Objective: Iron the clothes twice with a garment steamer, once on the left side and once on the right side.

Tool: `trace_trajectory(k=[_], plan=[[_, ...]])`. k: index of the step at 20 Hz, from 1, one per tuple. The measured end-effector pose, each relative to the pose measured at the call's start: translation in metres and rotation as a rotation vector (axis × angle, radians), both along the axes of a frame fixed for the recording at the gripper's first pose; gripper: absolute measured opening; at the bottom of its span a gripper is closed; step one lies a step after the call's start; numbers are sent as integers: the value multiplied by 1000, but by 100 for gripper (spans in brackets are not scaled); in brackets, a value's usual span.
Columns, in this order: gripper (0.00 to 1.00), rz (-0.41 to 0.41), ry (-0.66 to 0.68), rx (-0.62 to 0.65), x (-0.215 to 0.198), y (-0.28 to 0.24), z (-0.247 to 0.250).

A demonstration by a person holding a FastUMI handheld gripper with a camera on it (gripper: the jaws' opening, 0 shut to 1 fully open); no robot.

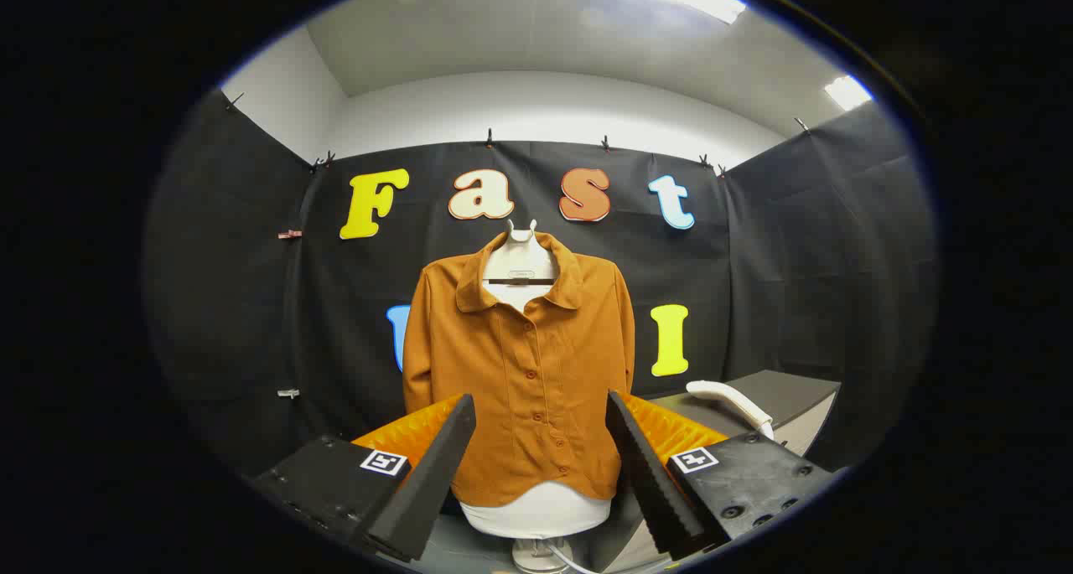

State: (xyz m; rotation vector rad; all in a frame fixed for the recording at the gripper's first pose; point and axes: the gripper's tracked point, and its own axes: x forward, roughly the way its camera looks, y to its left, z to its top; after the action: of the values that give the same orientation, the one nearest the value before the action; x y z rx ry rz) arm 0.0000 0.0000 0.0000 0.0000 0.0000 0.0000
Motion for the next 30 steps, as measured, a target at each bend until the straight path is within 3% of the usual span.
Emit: trace_trajectory(k=[20, 30], plan=[[98, -11, -4, -13, 2, 5, 5], [98, -98, 15, -10, -5, -11, 0]])
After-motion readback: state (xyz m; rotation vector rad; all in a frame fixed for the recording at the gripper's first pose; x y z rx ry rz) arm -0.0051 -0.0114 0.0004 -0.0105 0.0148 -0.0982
